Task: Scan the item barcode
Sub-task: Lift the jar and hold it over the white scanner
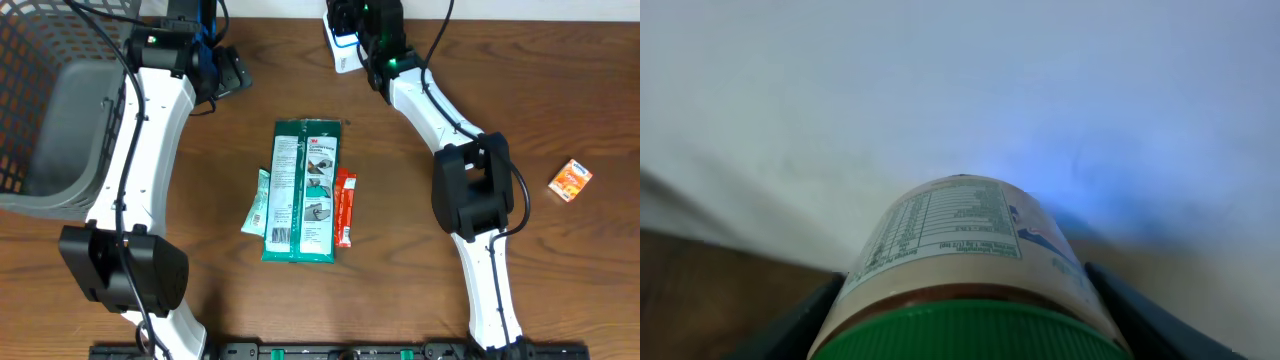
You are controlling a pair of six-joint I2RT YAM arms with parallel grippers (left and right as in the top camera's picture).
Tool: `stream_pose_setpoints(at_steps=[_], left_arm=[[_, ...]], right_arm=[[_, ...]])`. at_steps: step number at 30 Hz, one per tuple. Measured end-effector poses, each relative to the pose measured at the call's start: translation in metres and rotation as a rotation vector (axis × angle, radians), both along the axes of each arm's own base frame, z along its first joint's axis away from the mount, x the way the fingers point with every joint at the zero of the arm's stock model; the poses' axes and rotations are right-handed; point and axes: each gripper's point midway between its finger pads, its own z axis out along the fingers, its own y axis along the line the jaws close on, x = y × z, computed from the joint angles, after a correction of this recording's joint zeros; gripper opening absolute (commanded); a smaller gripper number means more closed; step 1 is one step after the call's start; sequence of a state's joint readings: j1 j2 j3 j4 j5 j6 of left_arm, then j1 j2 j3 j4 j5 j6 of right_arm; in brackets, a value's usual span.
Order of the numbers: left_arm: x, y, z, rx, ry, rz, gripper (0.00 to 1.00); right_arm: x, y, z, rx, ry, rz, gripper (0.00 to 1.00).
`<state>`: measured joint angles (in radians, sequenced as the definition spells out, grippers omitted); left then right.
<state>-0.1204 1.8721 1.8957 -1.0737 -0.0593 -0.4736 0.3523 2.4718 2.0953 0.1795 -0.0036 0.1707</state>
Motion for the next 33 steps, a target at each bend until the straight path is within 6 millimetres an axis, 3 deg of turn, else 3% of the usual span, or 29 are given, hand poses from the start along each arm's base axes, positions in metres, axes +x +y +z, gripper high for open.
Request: stream_pose_setpoints(at_steps=[9,18,28,33], left_arm=[[0.0,0.0,0.0,0.0,0.0,0.0,0.91],[0.0,0.0,0.0,0.0,0.0,0.0,0.91],[0.0,0.0,0.0,0.0,0.0,0.0,0.92],[0.0,0.0,0.0,0.0,0.0,0.0,0.92]], right_arm=[[0.007,0.0,0.015,0.034,-0.099,-0.016,0.15],[0.013,0.001,-0.025,0.024,-0.073,-0.019,0.01],[0.013,0.001,-0.026,0.023,-0.068,-0.019,0.02],[0.006,-0.001,-0.035,-0.011,0.031,-0.018,0.02]])
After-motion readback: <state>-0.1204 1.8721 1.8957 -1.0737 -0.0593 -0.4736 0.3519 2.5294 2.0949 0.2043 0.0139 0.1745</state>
